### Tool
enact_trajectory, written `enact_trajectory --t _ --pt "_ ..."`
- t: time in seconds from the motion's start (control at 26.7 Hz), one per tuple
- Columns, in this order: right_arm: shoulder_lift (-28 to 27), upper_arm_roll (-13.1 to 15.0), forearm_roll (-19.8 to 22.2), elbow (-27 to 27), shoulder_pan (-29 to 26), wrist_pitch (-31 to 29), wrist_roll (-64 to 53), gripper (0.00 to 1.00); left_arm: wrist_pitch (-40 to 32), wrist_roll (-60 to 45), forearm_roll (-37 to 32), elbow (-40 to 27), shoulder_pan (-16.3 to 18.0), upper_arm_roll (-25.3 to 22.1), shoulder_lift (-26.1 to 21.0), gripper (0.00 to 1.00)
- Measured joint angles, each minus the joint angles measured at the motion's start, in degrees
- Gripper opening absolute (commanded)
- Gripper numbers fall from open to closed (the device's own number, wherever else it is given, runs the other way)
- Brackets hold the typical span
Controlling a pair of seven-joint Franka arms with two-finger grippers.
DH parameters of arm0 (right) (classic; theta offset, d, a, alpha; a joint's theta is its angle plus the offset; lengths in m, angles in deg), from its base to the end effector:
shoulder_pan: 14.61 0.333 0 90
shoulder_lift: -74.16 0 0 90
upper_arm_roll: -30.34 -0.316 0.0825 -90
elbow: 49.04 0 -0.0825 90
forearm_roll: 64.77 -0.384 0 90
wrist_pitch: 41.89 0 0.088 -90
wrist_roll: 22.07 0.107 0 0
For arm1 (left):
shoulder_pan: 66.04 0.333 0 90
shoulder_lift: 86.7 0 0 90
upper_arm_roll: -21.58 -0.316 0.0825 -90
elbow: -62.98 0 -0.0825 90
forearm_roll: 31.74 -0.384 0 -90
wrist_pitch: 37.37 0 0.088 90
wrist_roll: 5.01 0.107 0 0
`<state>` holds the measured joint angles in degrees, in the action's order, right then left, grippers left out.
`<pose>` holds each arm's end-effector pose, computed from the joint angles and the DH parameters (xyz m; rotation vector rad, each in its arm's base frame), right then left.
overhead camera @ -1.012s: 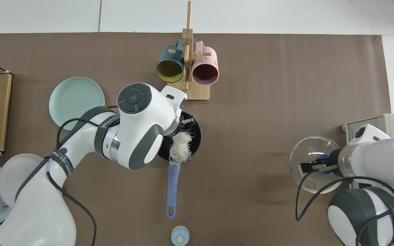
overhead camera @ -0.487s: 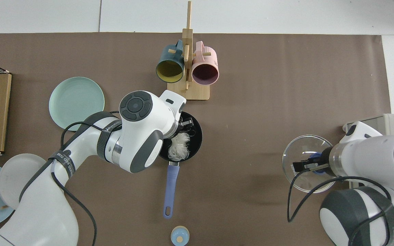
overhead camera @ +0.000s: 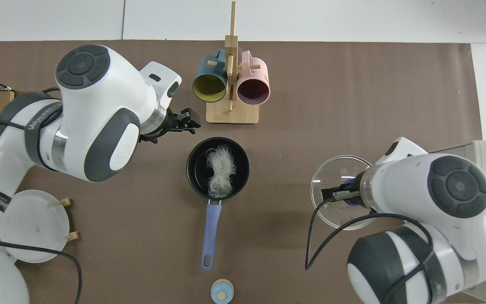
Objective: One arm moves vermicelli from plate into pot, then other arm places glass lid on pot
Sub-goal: 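Withdraw the left gripper while the right gripper lifts the glass lid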
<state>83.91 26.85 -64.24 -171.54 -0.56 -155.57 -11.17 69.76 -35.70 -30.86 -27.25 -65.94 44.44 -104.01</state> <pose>0.4800 0.1522 0.4803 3.1216 0.1856 0.0313 0.6073 -0.2262 0.4792 3.0075 0.2412 -0.0669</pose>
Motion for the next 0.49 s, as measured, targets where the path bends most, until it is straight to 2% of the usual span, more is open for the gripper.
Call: enact_trajectory --t 0.22,0.49 --pt "-4.57 -8.95 -0.16 6.22 0.4 0.01 13.96 0.0 -7.66 15.58 -0.05 0.76 -0.49 -9.25 6.54 1.0" --pt "-14.17 -14.97 -0.15 15.59 0.7 0.01 26.35 0.0 -15.0 33.27 -0.05 0.74 -0.33 -19.66 12.71 1.0"
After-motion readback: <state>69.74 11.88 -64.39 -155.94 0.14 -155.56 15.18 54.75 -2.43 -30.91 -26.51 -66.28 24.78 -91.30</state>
